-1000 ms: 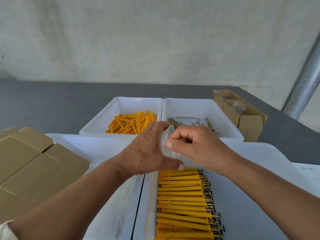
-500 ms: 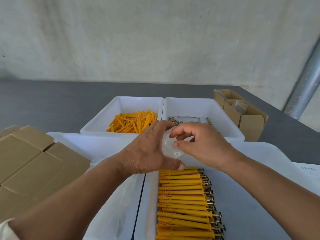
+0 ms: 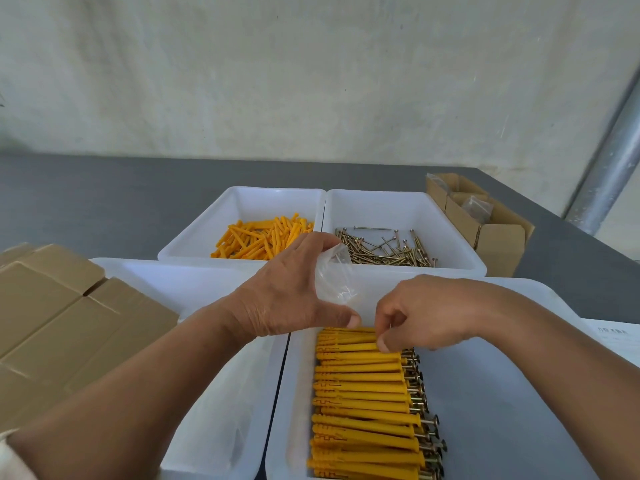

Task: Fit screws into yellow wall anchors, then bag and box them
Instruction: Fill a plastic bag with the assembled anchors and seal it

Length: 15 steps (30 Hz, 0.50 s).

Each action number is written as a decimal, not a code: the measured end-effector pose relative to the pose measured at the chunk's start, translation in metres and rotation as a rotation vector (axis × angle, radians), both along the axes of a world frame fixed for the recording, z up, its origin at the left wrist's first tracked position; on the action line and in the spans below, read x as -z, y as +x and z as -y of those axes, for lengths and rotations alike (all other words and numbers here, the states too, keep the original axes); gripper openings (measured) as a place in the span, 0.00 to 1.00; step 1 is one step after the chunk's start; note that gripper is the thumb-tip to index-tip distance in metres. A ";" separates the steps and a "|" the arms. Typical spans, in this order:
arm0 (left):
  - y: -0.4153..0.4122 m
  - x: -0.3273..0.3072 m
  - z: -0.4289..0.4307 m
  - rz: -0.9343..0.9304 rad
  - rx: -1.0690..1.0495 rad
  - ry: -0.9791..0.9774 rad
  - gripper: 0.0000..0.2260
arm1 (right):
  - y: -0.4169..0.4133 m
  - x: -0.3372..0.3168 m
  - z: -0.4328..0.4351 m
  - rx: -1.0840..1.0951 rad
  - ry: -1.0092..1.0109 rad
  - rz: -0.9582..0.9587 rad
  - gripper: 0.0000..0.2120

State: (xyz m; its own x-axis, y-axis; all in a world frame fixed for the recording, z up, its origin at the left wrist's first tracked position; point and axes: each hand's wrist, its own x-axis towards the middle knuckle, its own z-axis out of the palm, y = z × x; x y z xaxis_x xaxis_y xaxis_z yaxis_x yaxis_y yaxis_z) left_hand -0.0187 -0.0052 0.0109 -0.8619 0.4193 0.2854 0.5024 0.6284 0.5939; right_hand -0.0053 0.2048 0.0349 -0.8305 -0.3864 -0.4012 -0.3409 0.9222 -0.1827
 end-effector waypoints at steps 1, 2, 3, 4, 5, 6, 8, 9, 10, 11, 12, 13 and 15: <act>0.000 0.000 0.000 -0.001 0.002 0.003 0.40 | 0.001 0.000 0.000 -0.003 0.013 0.021 0.11; 0.000 0.000 0.000 -0.001 0.003 0.005 0.40 | 0.001 -0.001 0.000 -0.005 0.022 0.035 0.11; -0.001 0.000 0.000 -0.001 0.002 0.005 0.40 | 0.001 -0.001 0.000 -0.006 0.027 0.043 0.11; -0.001 0.001 0.000 -0.002 0.001 0.003 0.40 | 0.001 0.000 0.000 -0.007 0.034 0.047 0.12; -0.001 0.001 0.000 -0.005 -0.001 0.001 0.41 | 0.000 0.001 0.001 -0.010 0.043 0.047 0.12; -0.001 0.001 0.001 -0.006 -0.001 -0.002 0.41 | 0.000 0.002 0.002 -0.012 0.051 0.046 0.13; -0.001 0.001 0.001 -0.004 0.001 -0.005 0.40 | -0.001 0.003 0.003 -0.006 0.060 0.047 0.13; -0.001 0.001 0.001 -0.003 0.003 -0.005 0.40 | -0.001 0.004 0.003 0.002 0.059 0.052 0.13; -0.001 0.001 0.000 -0.002 0.003 -0.006 0.40 | -0.001 0.004 0.003 0.011 0.055 0.059 0.13; -0.002 0.001 0.001 -0.002 0.001 -0.006 0.40 | -0.001 0.005 0.003 0.021 0.050 0.065 0.12; -0.002 0.001 0.001 -0.003 -0.003 -0.005 0.41 | -0.001 0.005 0.003 0.029 0.046 0.068 0.12; -0.002 0.002 0.001 -0.003 -0.006 -0.003 0.42 | -0.001 0.006 0.004 0.037 0.046 0.070 0.13; -0.003 0.001 0.002 -0.006 -0.008 0.001 0.42 | -0.001 0.007 0.005 0.046 0.052 0.070 0.14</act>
State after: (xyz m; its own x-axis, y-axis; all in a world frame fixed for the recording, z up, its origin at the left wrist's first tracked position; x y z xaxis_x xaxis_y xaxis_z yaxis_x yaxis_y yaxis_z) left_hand -0.0214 -0.0067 0.0097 -0.8635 0.4121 0.2907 0.5008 0.6318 0.5917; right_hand -0.0065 0.2000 0.0283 -0.8159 -0.3260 -0.4775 -0.2864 0.9453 -0.1561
